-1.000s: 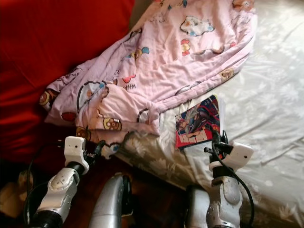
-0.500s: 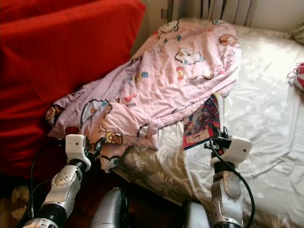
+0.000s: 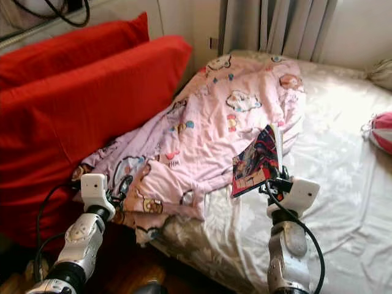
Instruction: Clean up the room
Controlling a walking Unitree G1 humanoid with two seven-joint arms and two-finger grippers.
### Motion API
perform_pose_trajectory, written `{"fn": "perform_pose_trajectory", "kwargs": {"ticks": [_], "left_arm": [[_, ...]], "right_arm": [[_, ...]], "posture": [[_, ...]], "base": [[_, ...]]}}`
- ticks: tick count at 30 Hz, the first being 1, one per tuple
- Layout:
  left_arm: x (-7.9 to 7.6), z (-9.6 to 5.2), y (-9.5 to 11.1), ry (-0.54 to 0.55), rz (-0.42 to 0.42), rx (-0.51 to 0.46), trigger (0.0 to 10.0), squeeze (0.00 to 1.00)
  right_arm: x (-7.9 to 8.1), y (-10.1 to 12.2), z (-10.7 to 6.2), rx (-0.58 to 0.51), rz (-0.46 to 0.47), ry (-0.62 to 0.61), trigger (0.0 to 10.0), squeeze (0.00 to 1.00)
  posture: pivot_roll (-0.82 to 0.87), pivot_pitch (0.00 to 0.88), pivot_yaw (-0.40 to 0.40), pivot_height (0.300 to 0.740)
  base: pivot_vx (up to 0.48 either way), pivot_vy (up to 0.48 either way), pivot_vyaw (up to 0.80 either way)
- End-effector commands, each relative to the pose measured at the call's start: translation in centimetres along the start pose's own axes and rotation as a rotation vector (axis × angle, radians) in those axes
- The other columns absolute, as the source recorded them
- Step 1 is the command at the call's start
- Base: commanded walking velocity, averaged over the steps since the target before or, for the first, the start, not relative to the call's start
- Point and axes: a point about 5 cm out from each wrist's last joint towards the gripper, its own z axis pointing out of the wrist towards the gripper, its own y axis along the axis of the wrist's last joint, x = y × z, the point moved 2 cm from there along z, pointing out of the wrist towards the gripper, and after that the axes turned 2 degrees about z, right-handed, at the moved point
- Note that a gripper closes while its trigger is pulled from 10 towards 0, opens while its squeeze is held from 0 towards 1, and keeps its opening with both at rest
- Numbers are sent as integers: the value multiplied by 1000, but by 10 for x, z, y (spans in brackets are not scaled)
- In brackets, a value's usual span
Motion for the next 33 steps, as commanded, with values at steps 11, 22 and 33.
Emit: {"fn": "perform_pose_trajectory", "kwargs": {"ticks": [11, 22, 33], "left_arm": [[5, -3, -5, 17, -4, 6, 10000, 0], [4, 1, 1, 6, 18, -8, 10000, 0], [4, 1, 1, 5, 9, -8, 10000, 0]], "right_arm": [[-2, 0, 2, 10, -38, -29, 10000, 0], [0, -2, 5, 21, -14, -56, 10000, 0], [6, -5, 6, 26, 6, -61, 10000, 0]], "posture": [[20, 0, 35, 740], [20, 29, 40, 740], [30, 65, 42, 740]], "base": [[0, 0, 0], [0, -157, -346], [0, -28, -756]]}}
